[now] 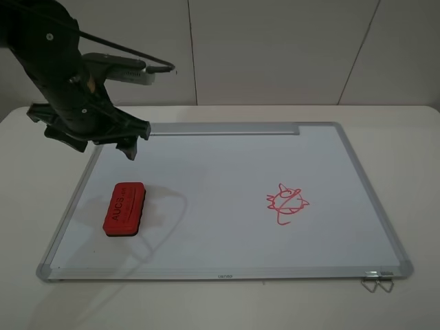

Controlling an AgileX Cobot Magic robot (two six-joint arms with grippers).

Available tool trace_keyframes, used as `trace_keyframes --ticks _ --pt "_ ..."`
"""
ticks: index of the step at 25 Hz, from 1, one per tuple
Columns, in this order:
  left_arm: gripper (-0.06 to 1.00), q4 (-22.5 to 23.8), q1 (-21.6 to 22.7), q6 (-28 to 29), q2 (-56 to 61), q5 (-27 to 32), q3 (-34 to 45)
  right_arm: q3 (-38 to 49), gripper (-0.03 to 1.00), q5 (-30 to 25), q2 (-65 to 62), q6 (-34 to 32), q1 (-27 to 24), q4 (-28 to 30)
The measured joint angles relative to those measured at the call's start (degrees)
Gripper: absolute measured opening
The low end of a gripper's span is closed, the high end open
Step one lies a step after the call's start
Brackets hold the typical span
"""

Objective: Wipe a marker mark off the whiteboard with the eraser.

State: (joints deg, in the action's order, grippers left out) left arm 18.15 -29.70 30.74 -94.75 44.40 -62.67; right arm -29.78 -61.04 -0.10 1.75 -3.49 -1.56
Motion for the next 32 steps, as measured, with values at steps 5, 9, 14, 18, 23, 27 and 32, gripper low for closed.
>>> trace_keyframes --ticks 5,9,14,18,23,27,32 --pt "0.77 3.7 1.8 -0.3 6.5 6.3 -0.8 0.0 0.71 0.0 0.0 0.0 0.0 0.0" --pt "0.77 4.0 5.2 0.8 12.5 13.4 -0.8 0.0 0.71 0.0 0.0 0.0 0.0 0.0" --pt "0.77 4.8 6.6 -1.0 23.4 18.2 -0.8 0.0 0.71 0.0 0.0 0.0 0.0 0.0" --pt "0.77 4.2 6.6 -1.6 34.5 19.0 -0.8 0.0 0.71 0.0 0.0 0.0 0.0 0.0" --pt "0.77 2.0 6.6 -3.3 48.4 21.2 -0.9 0.0 0.71 0.0 0.0 0.0 0.0 0.0" --pt "0.77 0.3 6.6 -6.8 57.6 22.8 -0.3 0.0 0.71 0.0 0.0 0.0 0.0 0.0" --pt "0.77 -3.8 6.6 -10.2 67.1 23.8 7.7 0.0 0.71 0.0 0.0 0.0 0.0 0.0"
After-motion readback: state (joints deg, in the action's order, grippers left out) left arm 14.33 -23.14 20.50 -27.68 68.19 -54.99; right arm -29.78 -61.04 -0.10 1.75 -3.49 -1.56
